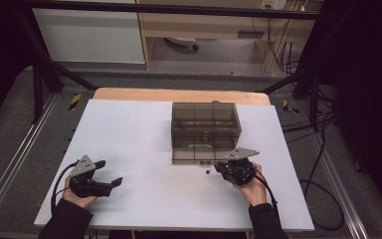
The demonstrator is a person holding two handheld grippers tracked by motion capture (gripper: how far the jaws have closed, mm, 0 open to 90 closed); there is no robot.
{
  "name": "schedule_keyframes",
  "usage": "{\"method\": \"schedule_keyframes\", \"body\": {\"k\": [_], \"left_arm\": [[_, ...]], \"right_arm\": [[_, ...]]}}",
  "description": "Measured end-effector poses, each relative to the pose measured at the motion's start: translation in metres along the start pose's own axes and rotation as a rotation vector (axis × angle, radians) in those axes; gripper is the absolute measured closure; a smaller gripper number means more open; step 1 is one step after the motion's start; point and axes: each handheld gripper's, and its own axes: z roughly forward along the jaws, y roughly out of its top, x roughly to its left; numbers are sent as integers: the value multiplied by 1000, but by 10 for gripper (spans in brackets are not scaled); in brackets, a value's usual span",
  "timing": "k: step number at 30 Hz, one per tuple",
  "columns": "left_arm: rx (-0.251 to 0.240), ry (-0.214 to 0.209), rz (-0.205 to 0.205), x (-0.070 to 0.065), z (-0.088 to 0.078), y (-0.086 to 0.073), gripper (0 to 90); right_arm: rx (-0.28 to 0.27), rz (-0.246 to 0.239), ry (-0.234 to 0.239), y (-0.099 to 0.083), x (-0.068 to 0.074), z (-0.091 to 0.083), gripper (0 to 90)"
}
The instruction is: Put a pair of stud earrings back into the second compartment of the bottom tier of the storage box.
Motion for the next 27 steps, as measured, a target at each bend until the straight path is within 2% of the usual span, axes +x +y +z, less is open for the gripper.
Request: {"method": "schedule_keyframes", "body": {"k": [12,27], "left_arm": [[0,1,0,0,0,0,43],[1,0,-1,0,0,0,43]], "right_arm": [[-19,7,-7,10,-1,0,803],[-27,12,-18,24,2,10,804]]}}
